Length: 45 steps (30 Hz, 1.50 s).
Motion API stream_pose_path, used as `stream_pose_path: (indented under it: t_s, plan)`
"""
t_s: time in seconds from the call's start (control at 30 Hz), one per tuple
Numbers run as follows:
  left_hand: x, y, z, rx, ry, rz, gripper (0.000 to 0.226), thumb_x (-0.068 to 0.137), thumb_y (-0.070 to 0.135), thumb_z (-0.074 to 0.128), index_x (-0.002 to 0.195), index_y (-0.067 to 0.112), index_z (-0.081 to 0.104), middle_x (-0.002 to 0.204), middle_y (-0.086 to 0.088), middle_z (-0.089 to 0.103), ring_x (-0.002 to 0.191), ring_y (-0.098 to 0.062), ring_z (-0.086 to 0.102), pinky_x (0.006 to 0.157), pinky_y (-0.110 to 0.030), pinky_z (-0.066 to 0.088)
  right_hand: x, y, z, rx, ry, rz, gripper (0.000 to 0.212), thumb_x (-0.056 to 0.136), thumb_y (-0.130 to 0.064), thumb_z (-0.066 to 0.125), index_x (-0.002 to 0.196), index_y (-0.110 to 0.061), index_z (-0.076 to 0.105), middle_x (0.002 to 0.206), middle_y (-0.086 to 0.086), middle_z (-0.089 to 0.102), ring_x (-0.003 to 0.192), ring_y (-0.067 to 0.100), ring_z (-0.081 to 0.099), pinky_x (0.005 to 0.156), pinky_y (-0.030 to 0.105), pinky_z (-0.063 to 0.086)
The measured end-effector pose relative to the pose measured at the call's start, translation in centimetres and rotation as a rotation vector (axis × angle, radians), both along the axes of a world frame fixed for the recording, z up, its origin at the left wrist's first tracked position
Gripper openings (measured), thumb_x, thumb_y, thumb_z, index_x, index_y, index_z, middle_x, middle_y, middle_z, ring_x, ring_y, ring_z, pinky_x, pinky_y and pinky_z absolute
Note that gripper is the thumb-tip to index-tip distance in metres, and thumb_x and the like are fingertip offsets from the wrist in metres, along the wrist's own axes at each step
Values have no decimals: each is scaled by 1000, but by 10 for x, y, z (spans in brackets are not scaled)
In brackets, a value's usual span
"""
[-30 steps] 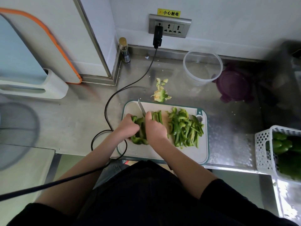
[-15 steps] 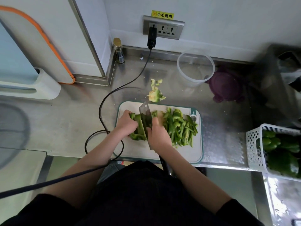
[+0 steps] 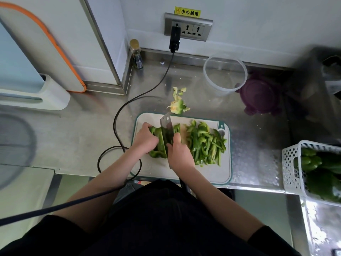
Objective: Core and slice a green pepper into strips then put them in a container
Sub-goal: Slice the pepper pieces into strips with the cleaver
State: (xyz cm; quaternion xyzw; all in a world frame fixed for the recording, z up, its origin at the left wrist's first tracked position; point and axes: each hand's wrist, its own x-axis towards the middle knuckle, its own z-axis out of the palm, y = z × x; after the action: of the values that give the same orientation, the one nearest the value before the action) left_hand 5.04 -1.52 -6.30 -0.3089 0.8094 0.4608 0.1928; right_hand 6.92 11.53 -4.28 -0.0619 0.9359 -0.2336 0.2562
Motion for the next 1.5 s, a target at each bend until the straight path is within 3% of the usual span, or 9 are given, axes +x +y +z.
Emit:
stream_pose_path:
  t_s: [0.37,0.53,0.83,1.23,1.4,1.5]
  plan:
    - [-1,0,-2,-19,16,-2,37,83,8,52,118,15,42,89,-1,54,74,-15,54,55,-27,46,5,-5,0,92,51,63,31,100,-9,36,129,-9,25,86,15,64,73,35,62,66,44,54]
    - [-1,1,0,-8,-5,8,38,82,7,53,117,16,42,91,-3,56,77,-18,57,61,-34,52,2,-4,1,42,29,48,31,103,-18,33,130,-7,26,86,16,64,74,36,62,62,42,52]
    - [-4,2,1,-49,-13,6,37,83,5,51,119,12,43,89,-2,54,71,-13,52,51,-25,42,4,-6,0,56,82,55,27,102,-13,33,128,-7,27,83,16,65,72,36,63,61,41,52]
    - [-4,4,3,-38,-15,24,37,82,9,53,118,11,44,94,-3,56,79,-19,55,60,-29,43,2,-14,3,153,81,105,37,94,3,36,128,-8,26,86,13,65,76,34,64,56,34,39]
    - [-4,7,5,-35,-9,42,34,83,9,52,116,10,44,90,-1,53,70,-11,49,51,-24,38,0,-17,6,193,59,137,45,90,8,36,131,-7,25,92,12,65,80,32,64,57,35,40]
    - [-5,7,7,-29,-25,43,37,83,7,51,120,9,43,98,-6,54,76,-16,51,54,-26,39,-3,-20,3,209,37,165,42,90,8,37,128,-7,27,92,11,64,79,31,65,57,34,41]
